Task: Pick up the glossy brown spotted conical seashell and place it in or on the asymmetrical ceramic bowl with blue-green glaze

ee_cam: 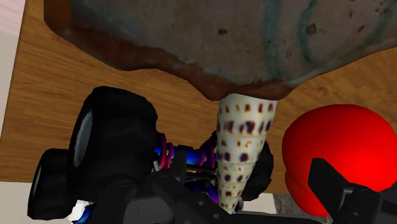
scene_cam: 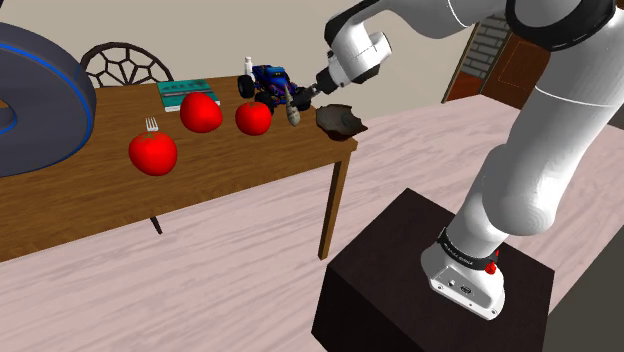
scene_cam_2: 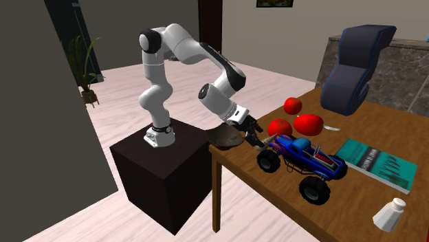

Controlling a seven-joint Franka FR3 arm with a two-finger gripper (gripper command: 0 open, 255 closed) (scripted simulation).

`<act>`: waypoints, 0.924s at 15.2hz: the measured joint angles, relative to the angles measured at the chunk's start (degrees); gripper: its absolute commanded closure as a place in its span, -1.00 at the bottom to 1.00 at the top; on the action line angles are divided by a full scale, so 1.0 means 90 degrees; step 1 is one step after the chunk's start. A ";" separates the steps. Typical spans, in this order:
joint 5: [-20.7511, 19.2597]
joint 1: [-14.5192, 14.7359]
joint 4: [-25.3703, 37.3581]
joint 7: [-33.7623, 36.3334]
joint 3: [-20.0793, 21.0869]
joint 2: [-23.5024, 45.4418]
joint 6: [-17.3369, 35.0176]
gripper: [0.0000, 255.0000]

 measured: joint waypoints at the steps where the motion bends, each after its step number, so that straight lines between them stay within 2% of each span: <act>1: 0.0112 0.0002 0.0048 -0.0081 0.0013 0.0087 0.0016 -1.00; 4: 0.0341 0.0025 0.0188 -0.0219 0.0062 0.0304 0.0060 -1.00; 10: 0.0376 0.0023 0.0217 -0.0242 0.0066 0.0340 0.0059 -1.00; 11: 0.0377 0.0022 0.0217 -0.0243 0.0066 0.0341 0.0058 1.00; 14: 0.0380 0.0022 0.0221 -0.0246 0.0066 0.0346 0.0059 1.00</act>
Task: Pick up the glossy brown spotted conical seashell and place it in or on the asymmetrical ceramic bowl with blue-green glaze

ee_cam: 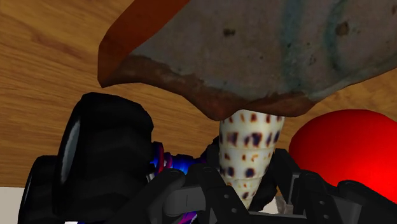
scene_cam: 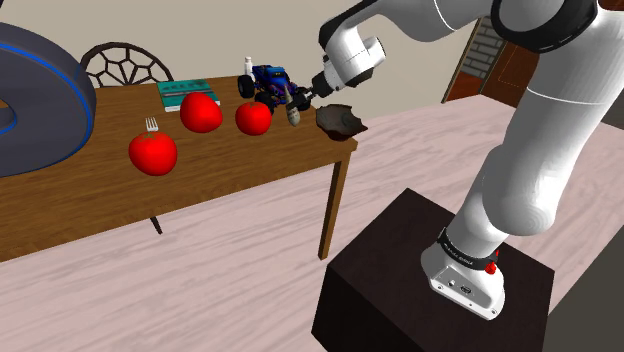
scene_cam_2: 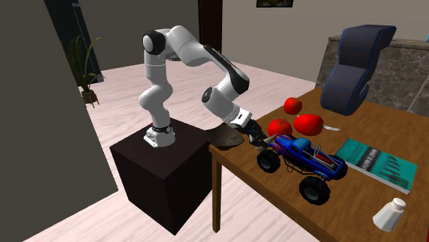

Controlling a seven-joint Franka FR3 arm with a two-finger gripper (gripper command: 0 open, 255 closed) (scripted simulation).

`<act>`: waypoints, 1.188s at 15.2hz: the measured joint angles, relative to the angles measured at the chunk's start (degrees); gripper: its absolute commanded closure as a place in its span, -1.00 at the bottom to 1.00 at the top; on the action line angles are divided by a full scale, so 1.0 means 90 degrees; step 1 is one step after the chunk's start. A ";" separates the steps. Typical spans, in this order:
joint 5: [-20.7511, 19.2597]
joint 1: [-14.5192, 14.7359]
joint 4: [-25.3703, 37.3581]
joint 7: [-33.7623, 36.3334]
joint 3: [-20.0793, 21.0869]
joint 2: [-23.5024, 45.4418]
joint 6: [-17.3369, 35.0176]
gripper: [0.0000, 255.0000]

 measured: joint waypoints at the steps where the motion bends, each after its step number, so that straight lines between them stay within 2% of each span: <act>1: 0.0000 0.0000 0.0000 0.0000 0.0000 0.0001 0.0000 1.00; 8: -0.0063 0.0005 -0.0001 0.0063 -0.0005 -0.0028 -0.0001 1.00; 18: -0.1232 0.0055 0.0056 0.1214 -0.0092 -0.0546 -0.0107 1.00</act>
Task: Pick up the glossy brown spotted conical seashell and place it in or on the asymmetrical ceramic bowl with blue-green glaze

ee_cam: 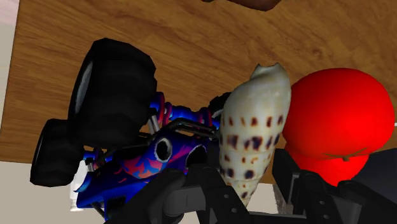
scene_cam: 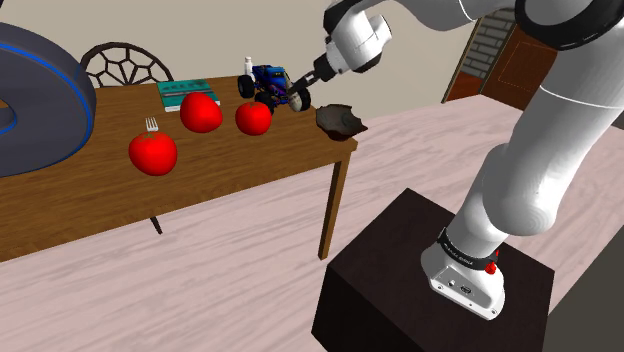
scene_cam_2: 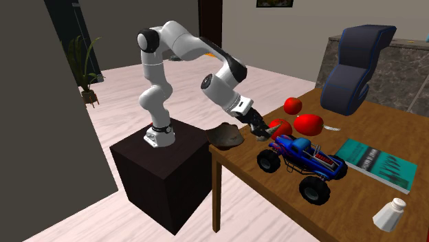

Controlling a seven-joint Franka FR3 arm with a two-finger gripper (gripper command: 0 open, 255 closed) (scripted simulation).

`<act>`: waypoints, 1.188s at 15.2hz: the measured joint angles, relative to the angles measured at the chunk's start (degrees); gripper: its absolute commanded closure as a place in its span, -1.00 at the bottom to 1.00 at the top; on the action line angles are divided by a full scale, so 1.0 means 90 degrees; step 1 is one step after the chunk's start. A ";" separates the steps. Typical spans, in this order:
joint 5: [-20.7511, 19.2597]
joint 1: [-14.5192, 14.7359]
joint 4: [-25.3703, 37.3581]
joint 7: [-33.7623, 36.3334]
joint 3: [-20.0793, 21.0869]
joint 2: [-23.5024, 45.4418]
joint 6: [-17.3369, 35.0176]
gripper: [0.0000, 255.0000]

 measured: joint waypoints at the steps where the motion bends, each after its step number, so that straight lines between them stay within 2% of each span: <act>1: -0.0114 0.0000 0.0009 0.0109 -0.0008 -0.0048 -0.0019 1.00; 18: -0.1893 -0.0065 0.0452 0.1928 -0.0012 -0.0697 -0.0527 1.00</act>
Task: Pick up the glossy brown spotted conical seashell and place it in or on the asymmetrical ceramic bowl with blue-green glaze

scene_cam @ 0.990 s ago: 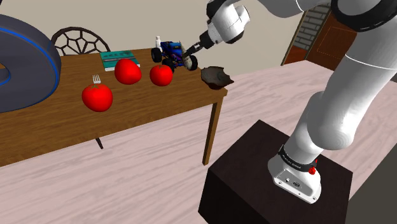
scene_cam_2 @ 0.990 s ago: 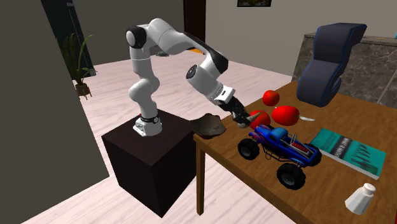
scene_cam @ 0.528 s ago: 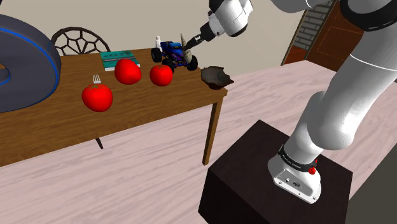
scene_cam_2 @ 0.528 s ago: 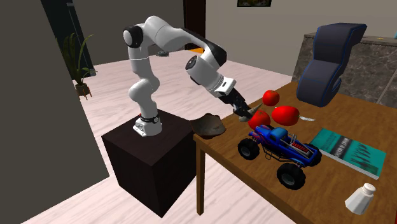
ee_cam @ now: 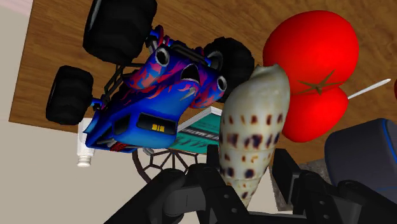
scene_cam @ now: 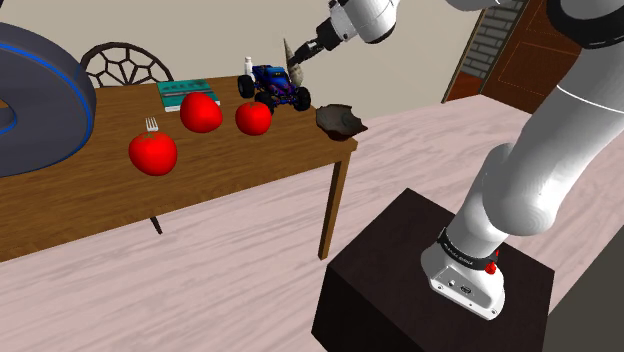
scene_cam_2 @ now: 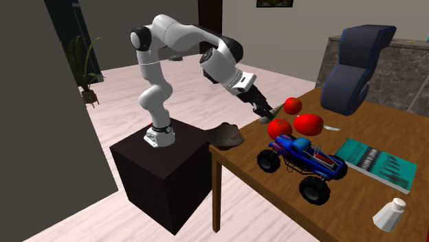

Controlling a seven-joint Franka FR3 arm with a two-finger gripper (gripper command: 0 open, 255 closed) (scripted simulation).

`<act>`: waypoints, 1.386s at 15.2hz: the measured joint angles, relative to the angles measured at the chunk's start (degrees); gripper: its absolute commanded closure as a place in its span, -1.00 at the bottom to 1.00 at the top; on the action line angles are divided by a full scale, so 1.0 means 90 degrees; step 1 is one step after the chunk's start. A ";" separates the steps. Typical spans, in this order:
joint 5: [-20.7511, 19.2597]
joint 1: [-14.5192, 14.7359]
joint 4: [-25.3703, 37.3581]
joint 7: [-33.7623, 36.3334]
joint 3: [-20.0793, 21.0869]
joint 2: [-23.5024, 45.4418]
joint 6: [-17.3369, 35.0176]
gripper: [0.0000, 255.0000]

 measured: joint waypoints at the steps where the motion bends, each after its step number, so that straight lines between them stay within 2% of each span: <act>1: -0.0079 -0.0008 -0.0134 0.0045 0.0009 -0.0150 0.0013 1.00; 7: -0.0548 -0.0281 -0.1369 0.0058 -0.0009 -0.1456 -0.0008 1.00; 14: -0.1298 -0.0994 -0.2755 0.0200 0.0024 -0.3193 -0.0417 1.00; 17: -0.1287 -0.1036 -0.3047 0.0077 -0.0013 -0.3386 -0.0346 1.00; 21: -0.1063 -0.0886 -0.3248 -0.0258 -0.0167 -0.3286 -0.0089 1.00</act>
